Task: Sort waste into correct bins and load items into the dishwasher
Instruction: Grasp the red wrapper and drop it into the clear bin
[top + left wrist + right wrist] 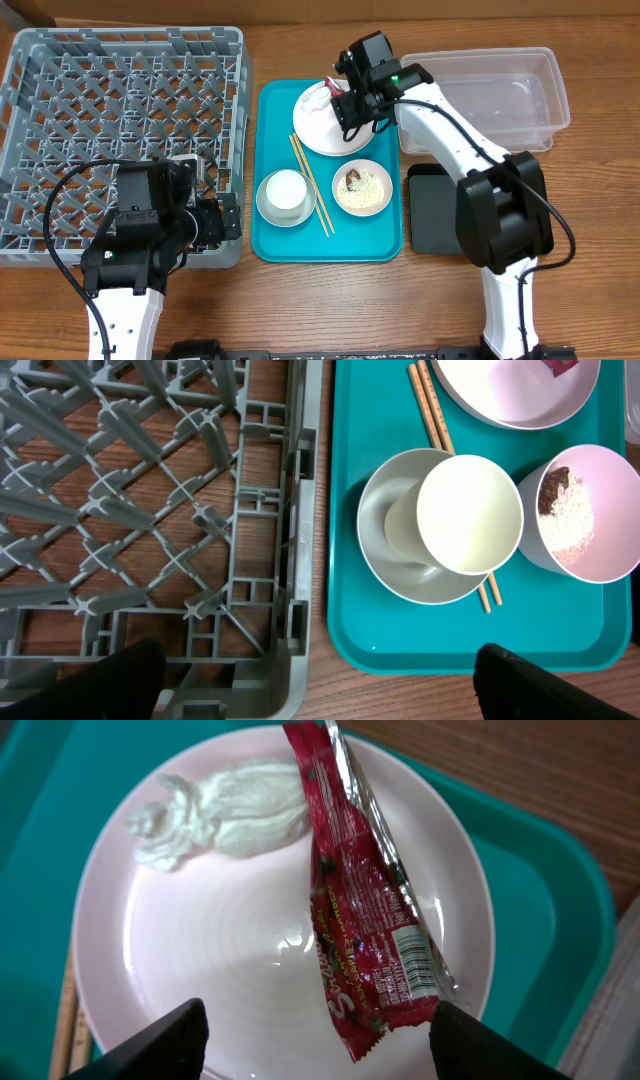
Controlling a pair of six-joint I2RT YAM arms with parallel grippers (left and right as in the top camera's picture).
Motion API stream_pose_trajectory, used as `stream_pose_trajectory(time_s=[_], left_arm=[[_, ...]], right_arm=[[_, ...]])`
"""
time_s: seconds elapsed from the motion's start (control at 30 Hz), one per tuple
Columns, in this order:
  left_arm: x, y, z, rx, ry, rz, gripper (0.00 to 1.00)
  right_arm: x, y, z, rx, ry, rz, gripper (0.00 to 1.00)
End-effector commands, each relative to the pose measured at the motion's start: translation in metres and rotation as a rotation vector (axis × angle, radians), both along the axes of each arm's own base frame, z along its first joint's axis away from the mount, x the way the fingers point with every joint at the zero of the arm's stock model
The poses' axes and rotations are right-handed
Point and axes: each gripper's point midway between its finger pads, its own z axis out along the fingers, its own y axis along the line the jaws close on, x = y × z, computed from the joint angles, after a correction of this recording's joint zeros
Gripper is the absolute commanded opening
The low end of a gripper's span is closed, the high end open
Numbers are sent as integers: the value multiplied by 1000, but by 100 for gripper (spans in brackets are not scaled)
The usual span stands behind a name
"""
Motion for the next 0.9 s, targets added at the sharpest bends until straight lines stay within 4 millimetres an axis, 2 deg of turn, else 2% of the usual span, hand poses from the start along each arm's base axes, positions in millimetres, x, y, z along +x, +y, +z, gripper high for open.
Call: stream_pose_trajectory(time_s=[0.0,0.13,0.2,0.37,0.47,0.57,0.73,0.87], left_arm=[[5,0,11,-9,-30,5,100],[4,0,11,-8,-30,5,100],[4,0,11,-9,-29,6,100],[4,0,11,-9,-29,5,100],[4,0,11,-9,-29,6,100],[4,0,11,-8,-29,5,100],[4,0,10,-9,-26,5,100],[4,0,10,-9,-25,5,100]], right_arm=[[3,2,-19,-16,20,-5,70],[1,1,-36,-28,49,-8,66],[2,2,-37,-28,47,-9,61],[8,-4,-36,-47,27,-52,37],[6,-5,-37,-54,36,-58,18],[4,-7,-38,-52,47,-82,4],[0,-9,-35,-48,75,-115,4],[-1,-9,-4,-34,62,-127,4]])
